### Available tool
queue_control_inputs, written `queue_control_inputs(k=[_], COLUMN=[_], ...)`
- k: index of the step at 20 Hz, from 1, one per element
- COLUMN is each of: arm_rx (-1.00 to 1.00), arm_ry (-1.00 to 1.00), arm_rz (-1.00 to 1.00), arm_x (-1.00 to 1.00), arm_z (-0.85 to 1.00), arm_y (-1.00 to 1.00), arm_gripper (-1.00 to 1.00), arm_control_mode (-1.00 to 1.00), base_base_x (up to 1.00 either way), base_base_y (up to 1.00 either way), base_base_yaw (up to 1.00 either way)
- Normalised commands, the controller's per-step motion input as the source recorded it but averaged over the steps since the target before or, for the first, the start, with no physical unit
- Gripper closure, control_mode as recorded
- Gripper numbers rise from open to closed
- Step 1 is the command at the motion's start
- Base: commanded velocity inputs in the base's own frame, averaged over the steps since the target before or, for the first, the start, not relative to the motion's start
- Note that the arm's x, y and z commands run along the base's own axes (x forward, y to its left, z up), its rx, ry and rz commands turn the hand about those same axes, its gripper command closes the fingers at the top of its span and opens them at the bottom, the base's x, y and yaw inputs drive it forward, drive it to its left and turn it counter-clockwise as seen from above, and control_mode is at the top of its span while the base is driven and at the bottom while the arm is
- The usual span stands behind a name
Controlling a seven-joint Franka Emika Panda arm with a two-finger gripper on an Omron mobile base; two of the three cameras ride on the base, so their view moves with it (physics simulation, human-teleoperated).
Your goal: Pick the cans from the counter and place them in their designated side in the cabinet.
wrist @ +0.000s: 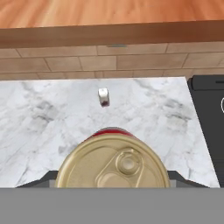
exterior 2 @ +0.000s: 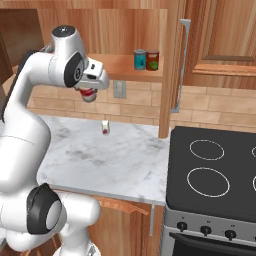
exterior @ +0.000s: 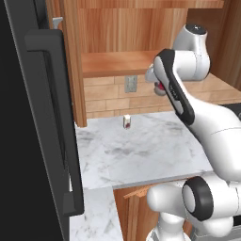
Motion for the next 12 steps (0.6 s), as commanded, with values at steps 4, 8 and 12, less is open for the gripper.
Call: queue_control_inputs(k=[4,8,12], arm_rx=[0.00,-0.01,-0.01], arm_ry=[-0.05,-0.06,-0.08], arm_rz=[0.00,0.00,0.00], arm_x=[0.22,0.18,0.14], arm_z=[0.23,0.24,0.23], arm_y=[-0.16,-0.14,-0.11], arm_gripper=[1.00,1.00,1.00], arm_control_mode=[-1.00,-1.00,-1.00], base_base_x=[0.00,0.00,0.00], base_base_y=[0.00,0.00,0.00], base_base_yaw=[0.00,0.00,0.00])
